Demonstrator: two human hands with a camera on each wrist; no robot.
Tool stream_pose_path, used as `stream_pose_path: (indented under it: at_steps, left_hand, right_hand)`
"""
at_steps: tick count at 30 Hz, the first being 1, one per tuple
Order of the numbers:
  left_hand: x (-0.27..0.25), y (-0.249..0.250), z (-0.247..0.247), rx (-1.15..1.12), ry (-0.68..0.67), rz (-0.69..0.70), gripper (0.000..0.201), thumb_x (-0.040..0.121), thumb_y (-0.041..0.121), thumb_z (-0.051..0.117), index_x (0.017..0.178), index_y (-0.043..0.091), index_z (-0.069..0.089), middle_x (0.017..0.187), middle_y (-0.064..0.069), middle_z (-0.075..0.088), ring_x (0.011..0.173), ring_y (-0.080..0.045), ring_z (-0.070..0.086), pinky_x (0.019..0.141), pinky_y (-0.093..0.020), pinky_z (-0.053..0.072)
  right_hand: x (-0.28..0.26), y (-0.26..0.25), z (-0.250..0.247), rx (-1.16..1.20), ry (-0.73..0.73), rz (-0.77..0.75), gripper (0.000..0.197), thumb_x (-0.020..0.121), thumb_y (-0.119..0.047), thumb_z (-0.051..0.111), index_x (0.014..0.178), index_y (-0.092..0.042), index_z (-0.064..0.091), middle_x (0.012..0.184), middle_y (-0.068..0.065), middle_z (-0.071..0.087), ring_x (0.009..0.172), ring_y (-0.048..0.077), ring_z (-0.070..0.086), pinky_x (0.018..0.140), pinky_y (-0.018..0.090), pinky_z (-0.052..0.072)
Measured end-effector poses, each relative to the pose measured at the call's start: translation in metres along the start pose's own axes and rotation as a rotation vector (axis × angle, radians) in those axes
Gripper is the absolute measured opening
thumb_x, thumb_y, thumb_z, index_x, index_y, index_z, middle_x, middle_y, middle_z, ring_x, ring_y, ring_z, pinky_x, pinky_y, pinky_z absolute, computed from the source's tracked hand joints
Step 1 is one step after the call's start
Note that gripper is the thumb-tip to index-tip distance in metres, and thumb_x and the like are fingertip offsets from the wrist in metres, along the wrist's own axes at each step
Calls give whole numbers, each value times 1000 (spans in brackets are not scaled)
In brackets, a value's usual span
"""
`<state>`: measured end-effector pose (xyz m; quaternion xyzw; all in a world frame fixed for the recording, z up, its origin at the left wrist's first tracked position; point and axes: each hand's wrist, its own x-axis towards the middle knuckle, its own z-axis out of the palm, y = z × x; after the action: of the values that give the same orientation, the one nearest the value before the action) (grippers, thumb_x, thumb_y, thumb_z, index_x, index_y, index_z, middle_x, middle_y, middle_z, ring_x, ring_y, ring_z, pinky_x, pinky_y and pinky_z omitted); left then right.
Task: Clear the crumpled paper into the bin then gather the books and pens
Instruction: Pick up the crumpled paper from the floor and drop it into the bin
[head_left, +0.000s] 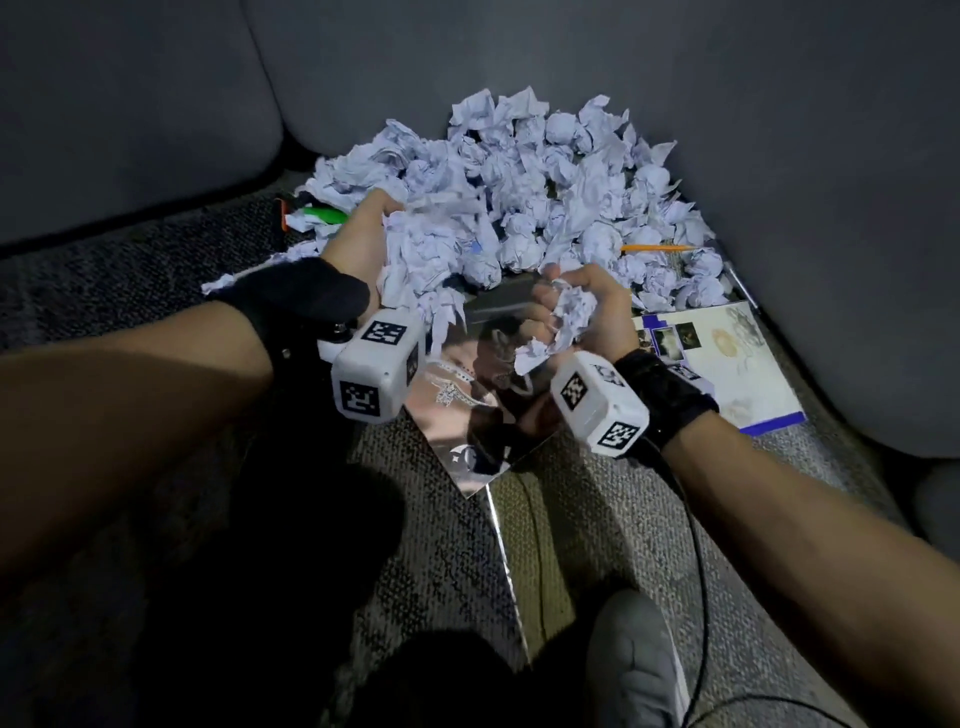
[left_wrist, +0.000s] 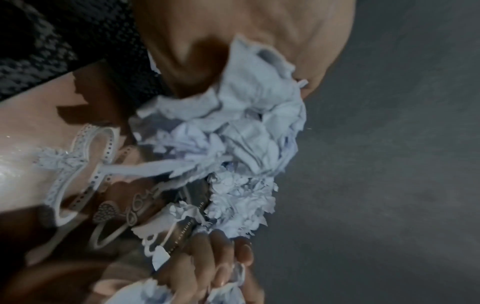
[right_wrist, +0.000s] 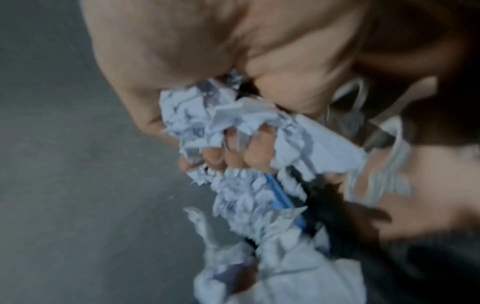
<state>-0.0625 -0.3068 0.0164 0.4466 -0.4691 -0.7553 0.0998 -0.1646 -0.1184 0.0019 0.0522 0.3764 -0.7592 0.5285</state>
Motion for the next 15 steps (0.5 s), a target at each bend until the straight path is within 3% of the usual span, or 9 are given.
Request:
stream_pose_path:
  at_steps: [3,6,7,10,11,15]
  left_hand:
    - [-18,19,-21,-48,-4,72,21,95,31,40,81,20,51,81,0,55,69,-16,55,60,-24,47]
    - [-45,42,-50,-190,-156,25,35,88,35,45,102,11,67,95,-8,67,87,-28,65,77,-29,53]
    - [-58,51,-61,-224,-187,26,39,86,35,45,99,10,70,92,-9,69,82,-28,66,76,-29,53]
    - [-97,80,-95,-310,-194,82,55,90,32,32,54,14,68,54,-4,61,45,-16,54,50,-19,44]
    - [-110,90,-108,-326,-215,100,57,90,32,30,48,16,65,50,-3,58,42,-15,51,47,-18,41]
    - [-137,122,-187,-366,-122,227,57,93,31,32,51,18,68,51,-4,60,44,-16,55,50,-18,44]
  right_hand:
    - [-8,-7,38,20,-20,-42,4,69,-12,44,69,-15,42,56,-2,34,43,12,27,40,22,25]
    - [-16,-9,96,-119,-17,-63,5,66,-11,44,67,-15,41,56,-3,32,44,11,23,40,23,22]
    - [-18,-8,119,-168,-16,-64,4,66,-12,44,66,-15,42,56,-2,32,46,11,21,41,22,20]
    - [-18,3,190,-350,-72,-37,3,66,-14,43,65,-15,40,55,-1,31,43,12,22,41,20,20]
    - [-16,11,215,-410,-100,-25,4,66,-15,43,66,-15,39,54,-1,32,41,12,24,41,19,22]
    - [9,58,303,-526,-223,34,8,64,-15,47,65,-15,40,51,-1,33,40,12,25,39,17,22]
